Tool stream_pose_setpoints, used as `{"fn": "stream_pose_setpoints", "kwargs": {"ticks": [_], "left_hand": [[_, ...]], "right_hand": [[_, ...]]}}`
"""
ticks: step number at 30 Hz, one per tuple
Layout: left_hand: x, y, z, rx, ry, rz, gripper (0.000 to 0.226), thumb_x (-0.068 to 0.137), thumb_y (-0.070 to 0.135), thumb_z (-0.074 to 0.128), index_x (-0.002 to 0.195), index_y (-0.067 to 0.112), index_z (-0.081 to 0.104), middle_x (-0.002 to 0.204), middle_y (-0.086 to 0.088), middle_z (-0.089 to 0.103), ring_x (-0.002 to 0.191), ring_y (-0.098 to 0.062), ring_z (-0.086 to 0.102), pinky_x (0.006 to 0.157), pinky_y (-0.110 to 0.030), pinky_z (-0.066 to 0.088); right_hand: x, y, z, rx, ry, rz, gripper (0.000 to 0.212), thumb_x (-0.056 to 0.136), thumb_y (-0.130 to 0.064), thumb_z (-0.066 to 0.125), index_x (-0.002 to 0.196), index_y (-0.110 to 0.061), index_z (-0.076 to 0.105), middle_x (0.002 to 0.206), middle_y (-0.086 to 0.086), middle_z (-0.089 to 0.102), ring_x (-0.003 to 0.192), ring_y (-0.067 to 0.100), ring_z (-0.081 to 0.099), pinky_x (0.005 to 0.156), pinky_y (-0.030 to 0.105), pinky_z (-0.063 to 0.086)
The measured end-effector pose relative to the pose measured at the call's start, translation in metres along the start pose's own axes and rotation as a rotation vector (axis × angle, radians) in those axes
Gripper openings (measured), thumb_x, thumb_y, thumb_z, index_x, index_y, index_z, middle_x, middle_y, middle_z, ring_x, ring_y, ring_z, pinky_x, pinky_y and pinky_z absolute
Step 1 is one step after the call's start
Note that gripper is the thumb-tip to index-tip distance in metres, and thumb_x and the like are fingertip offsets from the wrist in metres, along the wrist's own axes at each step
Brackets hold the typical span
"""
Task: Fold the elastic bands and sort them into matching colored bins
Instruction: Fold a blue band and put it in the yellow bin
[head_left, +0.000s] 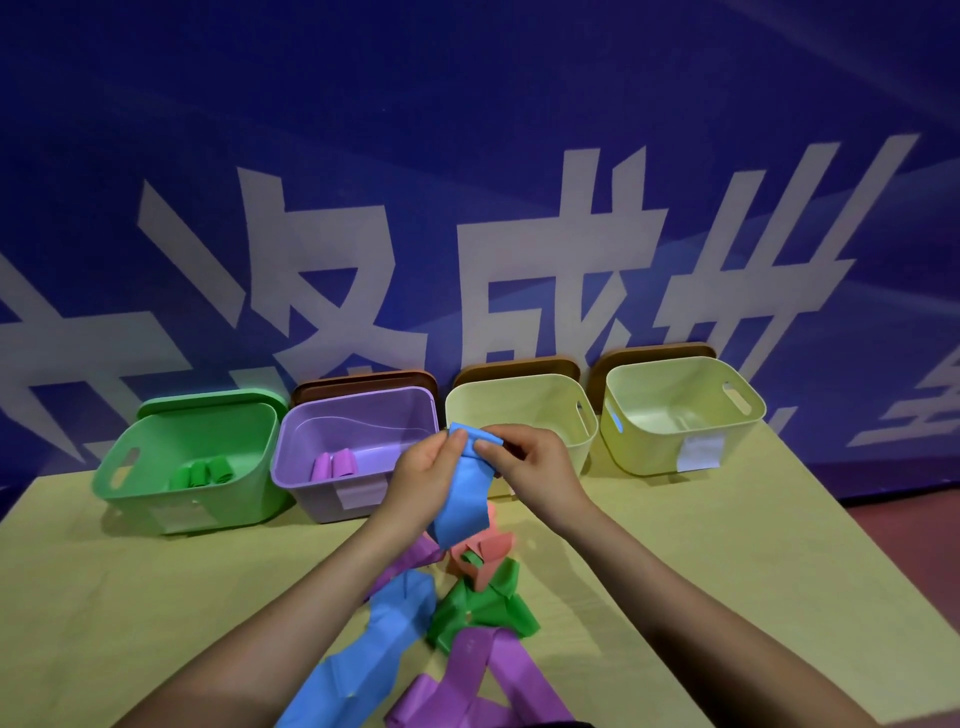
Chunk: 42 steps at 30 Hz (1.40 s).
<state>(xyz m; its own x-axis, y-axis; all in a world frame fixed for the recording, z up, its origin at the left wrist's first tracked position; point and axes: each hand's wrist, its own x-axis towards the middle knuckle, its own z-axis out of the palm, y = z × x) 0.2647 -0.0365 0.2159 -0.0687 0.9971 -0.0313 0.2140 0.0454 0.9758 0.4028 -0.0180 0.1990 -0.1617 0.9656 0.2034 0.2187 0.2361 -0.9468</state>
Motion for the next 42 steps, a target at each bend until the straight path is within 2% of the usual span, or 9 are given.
{"fn": "stream_pose_setpoints", "kwargs": {"ticks": [7, 11, 13, 19, 26, 30, 34, 38, 42], "left_hand": [[-0.002, -0.002, 0.008, -0.235, -0.018, -0.192, 0.023, 0.097, 0.036, 0.049, 0.092, 0.021, 0.066, 0.084, -0.004, 0.068, 0.071, -0.010, 0.062, 0.061, -0.017, 0.047], [-0.006, -0.003, 0.011, -0.471, -0.035, -0.319, 0.032, 0.086, 0.045, 0.058, 0.097, 0.017, 0.067, 0.093, -0.008, 0.071, 0.090, -0.021, 0.065, 0.088, -0.038, 0.049], [-0.005, -0.004, 0.012, -0.486, -0.027, -0.295, 0.024, 0.091, 0.041, 0.054, 0.093, 0.019, 0.064, 0.092, -0.005, 0.069, 0.092, -0.018, 0.064, 0.094, -0.037, 0.047], [-0.008, -0.009, 0.013, -0.258, 0.004, -0.185, 0.022, 0.099, 0.035, 0.045, 0.090, 0.026, 0.062, 0.089, 0.004, 0.065, 0.084, -0.010, 0.059, 0.073, -0.021, 0.044], [-0.010, -0.011, 0.018, -0.171, 0.020, -0.170, 0.028, 0.099, 0.031, 0.047, 0.094, 0.007, 0.062, 0.077, -0.006, 0.056, 0.068, -0.013, 0.052, 0.060, -0.018, 0.041], [-0.012, -0.019, 0.015, -0.216, 0.024, -0.199, 0.022, 0.096, 0.036, 0.051, 0.087, 0.020, 0.063, 0.092, -0.019, 0.064, 0.086, -0.027, 0.059, 0.080, -0.044, 0.048], [-0.013, -0.026, 0.015, -0.151, 0.042, -0.205, 0.036, 0.094, 0.044, 0.054, 0.088, 0.010, 0.062, 0.087, -0.027, 0.061, 0.078, -0.029, 0.059, 0.074, -0.044, 0.048], [-0.012, -0.035, 0.017, -0.010, 0.044, -0.148, 0.038, 0.098, 0.034, 0.049, 0.091, -0.002, 0.059, 0.080, -0.015, 0.051, 0.073, -0.015, 0.048, 0.059, -0.018, 0.036], [-0.013, -0.038, 0.022, 0.096, 0.053, -0.084, 0.042, 0.097, 0.033, 0.049, 0.078, -0.004, 0.050, 0.066, -0.008, 0.039, 0.058, -0.012, 0.037, 0.050, -0.020, 0.027]], "right_hand": [[0.000, 0.002, -0.005, -0.241, 0.047, -0.129, 0.017, 0.089, -0.017, 0.063, 0.102, -0.015, 0.074, 0.085, -0.001, 0.069, 0.075, 0.007, 0.057, 0.066, 0.019, 0.043], [0.003, 0.002, -0.006, -0.190, 0.041, -0.076, 0.014, 0.088, -0.017, 0.062, 0.094, -0.014, 0.074, 0.082, 0.004, 0.069, 0.077, 0.020, 0.061, 0.069, 0.037, 0.049], [0.002, 0.003, -0.003, -0.123, 0.038, -0.031, 0.019, 0.085, -0.027, 0.060, 0.090, -0.015, 0.074, 0.079, 0.009, 0.069, 0.078, 0.028, 0.062, 0.071, 0.044, 0.050], [0.000, 0.005, 0.001, -0.019, 0.075, 0.013, 0.017, 0.087, -0.020, 0.064, 0.082, -0.035, 0.071, 0.081, 0.010, 0.069, 0.081, 0.035, 0.061, 0.073, 0.046, 0.050], [0.000, 0.005, 0.002, -0.014, 0.131, 0.047, 0.013, 0.089, -0.016, 0.064, 0.090, -0.023, 0.074, 0.076, 0.001, 0.069, 0.067, 0.011, 0.056, 0.066, 0.031, 0.046], [0.002, 0.002, -0.002, 0.063, 0.145, 0.113, 0.012, 0.091, -0.014, 0.062, 0.091, -0.010, 0.073, 0.070, 0.001, 0.063, 0.061, 0.003, 0.051, 0.059, 0.023, 0.044], [0.005, 0.000, -0.008, 0.177, 0.172, 0.203, 0.015, 0.092, -0.012, 0.059, 0.094, -0.005, 0.071, 0.058, -0.012, 0.056, 0.053, 0.000, 0.048, 0.053, 0.014, 0.041], [0.009, 0.001, -0.013, 0.308, 0.220, 0.289, 0.016, 0.093, -0.015, 0.059, 0.097, -0.006, 0.070, 0.049, -0.015, 0.053, 0.051, 0.004, 0.045, 0.056, 0.018, 0.040], [0.010, 0.004, -0.014, 0.348, 0.245, 0.305, 0.017, 0.093, -0.018, 0.059, 0.098, -0.006, 0.070, 0.055, -0.013, 0.056, 0.050, 0.001, 0.047, 0.057, 0.019, 0.042]]}}
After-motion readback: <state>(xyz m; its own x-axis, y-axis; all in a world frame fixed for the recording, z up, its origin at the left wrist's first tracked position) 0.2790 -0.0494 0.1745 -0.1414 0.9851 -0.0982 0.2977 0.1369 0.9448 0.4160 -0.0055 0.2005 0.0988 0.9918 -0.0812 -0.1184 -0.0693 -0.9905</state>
